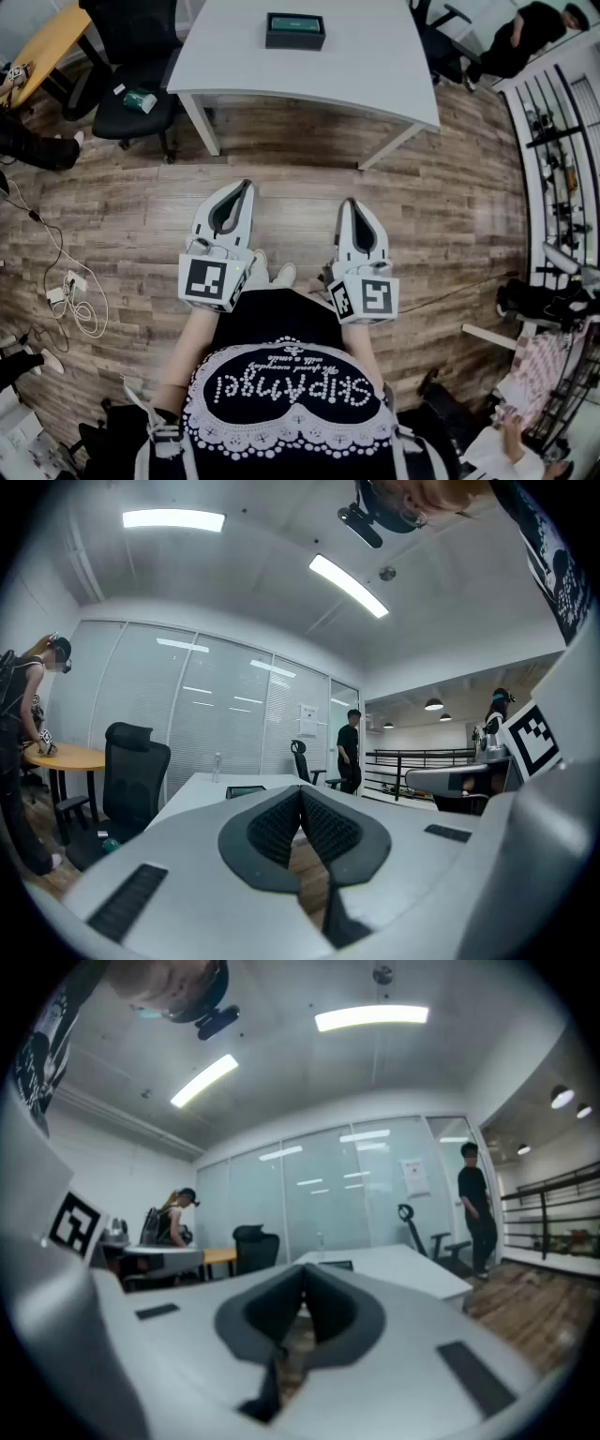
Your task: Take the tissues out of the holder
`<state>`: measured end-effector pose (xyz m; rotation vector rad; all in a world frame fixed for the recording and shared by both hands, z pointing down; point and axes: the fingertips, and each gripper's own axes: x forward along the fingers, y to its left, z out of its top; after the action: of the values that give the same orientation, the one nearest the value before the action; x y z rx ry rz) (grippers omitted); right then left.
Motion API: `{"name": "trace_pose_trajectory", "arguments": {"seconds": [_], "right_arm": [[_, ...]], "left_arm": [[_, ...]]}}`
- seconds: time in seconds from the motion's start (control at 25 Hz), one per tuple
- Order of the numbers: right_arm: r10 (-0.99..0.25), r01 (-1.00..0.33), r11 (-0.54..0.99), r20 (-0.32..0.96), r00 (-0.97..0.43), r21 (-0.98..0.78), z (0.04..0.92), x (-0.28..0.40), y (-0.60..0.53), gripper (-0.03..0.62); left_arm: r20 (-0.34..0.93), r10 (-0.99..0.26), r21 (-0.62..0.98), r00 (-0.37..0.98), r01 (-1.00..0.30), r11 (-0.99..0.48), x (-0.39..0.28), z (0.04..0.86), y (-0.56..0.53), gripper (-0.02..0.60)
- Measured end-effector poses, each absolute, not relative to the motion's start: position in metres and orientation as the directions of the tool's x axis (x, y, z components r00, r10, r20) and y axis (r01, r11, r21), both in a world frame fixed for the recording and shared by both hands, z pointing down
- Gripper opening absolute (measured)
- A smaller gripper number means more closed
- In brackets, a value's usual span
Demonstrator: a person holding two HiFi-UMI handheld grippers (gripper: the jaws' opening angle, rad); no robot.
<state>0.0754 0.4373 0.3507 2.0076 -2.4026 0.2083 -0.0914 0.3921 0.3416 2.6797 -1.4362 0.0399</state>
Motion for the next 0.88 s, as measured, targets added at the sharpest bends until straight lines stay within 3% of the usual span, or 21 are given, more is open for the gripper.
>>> {"name": "trace_pose_trajectory", "arguments": {"seconds": [0.88], "right_arm": [[-0.980, -0.980, 0.170, 0.084, -0.180, -0.105, 0.353, 0.061, 0.424, 0.032]], "left_arm": [[0.060, -0.815, 0.112, 0.576, -0.815, -0.568, -0.102, 0.343, 0.378, 0.023]]}}
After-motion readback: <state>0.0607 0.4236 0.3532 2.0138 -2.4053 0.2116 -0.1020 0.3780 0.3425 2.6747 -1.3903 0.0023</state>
